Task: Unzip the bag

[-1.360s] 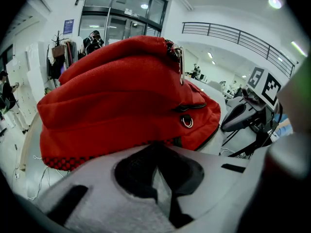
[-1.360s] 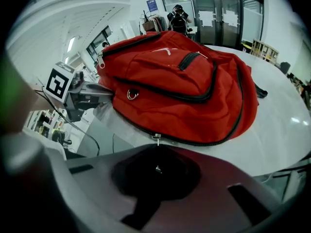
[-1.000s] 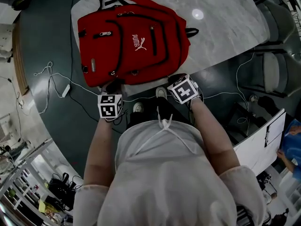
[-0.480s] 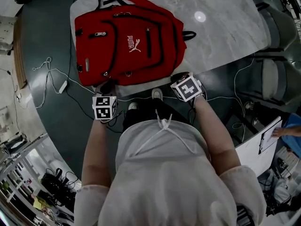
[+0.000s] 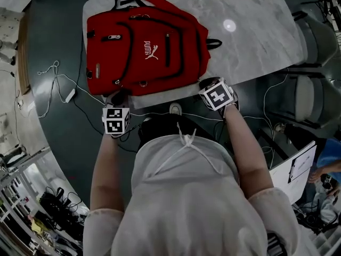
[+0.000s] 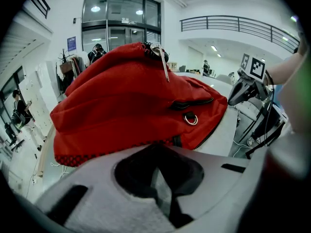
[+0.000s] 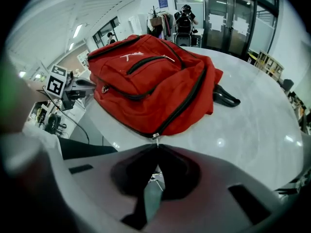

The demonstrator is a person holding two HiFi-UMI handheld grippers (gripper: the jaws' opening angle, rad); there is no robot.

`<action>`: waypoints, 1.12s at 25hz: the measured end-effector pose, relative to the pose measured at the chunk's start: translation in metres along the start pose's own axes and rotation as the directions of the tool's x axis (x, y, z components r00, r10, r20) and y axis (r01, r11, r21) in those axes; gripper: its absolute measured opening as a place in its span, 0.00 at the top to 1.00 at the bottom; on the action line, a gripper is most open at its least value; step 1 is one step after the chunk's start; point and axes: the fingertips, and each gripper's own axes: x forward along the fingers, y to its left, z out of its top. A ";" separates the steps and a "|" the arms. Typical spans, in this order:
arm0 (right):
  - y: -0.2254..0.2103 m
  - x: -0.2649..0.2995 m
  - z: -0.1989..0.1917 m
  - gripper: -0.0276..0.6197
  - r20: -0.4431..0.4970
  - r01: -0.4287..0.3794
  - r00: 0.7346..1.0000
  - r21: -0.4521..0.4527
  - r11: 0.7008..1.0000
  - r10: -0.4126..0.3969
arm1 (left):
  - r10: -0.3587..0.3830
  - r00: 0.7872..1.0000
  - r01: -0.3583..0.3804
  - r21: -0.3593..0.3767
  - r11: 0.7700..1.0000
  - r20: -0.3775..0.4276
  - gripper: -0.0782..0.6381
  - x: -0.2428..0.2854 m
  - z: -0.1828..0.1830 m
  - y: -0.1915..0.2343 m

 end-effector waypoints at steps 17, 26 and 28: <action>-0.013 -0.005 0.003 0.75 0.071 0.099 0.991 0.200 0.975 -0.115 | -0.011 1.000 0.011 -0.052 0.999 -0.006 0.86 0.000 -0.001 -0.001; 0.030 -0.057 0.068 0.78 0.345 0.107 0.919 0.255 0.961 -0.194 | -0.064 0.985 0.092 -0.178 0.980 0.157 0.86 -0.042 0.033 -0.018; 0.045 -0.066 0.086 0.84 0.383 0.103 0.903 0.241 0.965 -0.192 | -0.077 0.972 0.118 -0.172 0.978 0.224 0.86 -0.058 0.053 -0.024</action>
